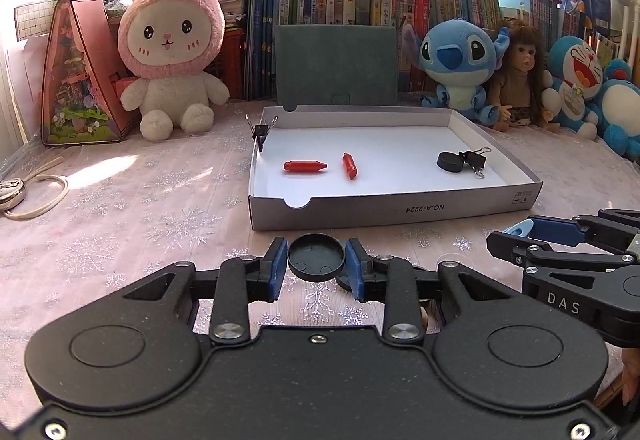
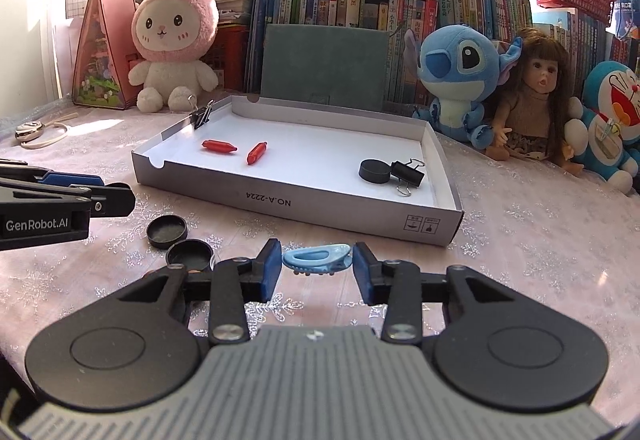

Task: Organize rigid objects
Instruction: 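Carry the blue clip with the right tool into the tray while the left tool carries the black lid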

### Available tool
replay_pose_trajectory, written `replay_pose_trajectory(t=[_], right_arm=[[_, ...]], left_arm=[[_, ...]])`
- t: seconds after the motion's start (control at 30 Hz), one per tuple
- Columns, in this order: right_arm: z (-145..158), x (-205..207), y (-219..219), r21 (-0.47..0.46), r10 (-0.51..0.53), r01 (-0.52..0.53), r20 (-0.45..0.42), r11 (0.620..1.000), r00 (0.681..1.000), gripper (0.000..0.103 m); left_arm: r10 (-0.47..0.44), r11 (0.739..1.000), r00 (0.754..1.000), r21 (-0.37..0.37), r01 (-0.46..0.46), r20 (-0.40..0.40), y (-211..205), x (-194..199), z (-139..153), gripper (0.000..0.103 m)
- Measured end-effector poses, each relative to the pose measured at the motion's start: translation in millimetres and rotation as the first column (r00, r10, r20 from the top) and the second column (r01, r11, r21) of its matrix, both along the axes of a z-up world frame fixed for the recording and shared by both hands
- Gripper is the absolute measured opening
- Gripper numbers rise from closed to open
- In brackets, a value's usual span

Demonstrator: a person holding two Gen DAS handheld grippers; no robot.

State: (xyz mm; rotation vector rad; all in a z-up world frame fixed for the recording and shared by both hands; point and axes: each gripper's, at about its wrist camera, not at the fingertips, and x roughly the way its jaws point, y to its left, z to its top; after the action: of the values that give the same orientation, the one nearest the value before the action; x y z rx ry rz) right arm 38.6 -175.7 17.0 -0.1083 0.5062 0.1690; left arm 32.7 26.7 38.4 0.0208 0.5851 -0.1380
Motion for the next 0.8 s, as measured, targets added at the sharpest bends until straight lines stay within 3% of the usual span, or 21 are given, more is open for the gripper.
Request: replay_pose_trajectory(t=[0.4,0.63,0.8], right_arm=[[42,47,-43,0.145,-0.083,0.085,-0.015,0.986,0.996,0.045],[46,95,-60,0.18,-0.097,0.121,-0.138,0.976,0.986,0.045],[38,127,-69,0.204,-0.109,0.164,-0.256,0.965,0.96,0.045]], left_arm=[[-0.027,0.999,1.0,-0.047,0.027,-0.001,4,59,45,0.03],[-0.026,0.999,0.998,-0.044,0.024,-0.064,-6,104,41,0.03],[-0.006,0.999,0.987,-0.035,0.0,-0.161,-8,133,22,0.03]])
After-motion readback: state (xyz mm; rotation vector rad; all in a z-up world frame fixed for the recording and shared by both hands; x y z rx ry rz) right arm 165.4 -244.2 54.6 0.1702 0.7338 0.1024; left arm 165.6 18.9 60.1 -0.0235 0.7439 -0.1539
